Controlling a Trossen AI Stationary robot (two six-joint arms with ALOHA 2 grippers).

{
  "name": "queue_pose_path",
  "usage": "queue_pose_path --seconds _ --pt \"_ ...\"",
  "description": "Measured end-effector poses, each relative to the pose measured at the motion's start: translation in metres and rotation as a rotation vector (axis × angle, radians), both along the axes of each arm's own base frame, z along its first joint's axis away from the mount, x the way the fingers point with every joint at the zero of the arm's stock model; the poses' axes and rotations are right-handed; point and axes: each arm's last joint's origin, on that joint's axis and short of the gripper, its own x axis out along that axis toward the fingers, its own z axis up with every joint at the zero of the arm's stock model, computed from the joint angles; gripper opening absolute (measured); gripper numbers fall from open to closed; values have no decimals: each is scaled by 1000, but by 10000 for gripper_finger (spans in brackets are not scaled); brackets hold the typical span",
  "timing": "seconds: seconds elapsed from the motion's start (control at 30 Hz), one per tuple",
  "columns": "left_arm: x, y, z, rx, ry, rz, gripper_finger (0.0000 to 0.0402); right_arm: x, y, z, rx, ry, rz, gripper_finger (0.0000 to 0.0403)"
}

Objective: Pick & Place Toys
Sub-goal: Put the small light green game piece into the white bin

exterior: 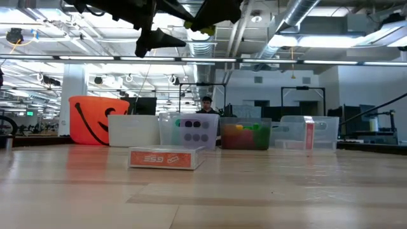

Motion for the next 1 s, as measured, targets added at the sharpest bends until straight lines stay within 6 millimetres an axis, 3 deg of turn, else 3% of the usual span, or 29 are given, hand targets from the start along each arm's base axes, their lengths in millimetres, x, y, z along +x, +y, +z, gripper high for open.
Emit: queue_pose_path --seconds 0.33,0.53,0.77,0.87,1.0 --pt "1 0 3 13 -30 1 253 2 4 2 39 -29 41 118" --pt "1 0 4 13 -35 -1 180 4 5 3 72 -52 86 118" --pt "1 -1 4 7 -36 -30 46 5 1 3 77 -58 74 118" --pt "1 -1 3 64 -9 -59 37 6 -2 3 101 -71 56 122" --pt "0 0 -6 136 80 -53 37 6 -7 7 145 -114 37 178"
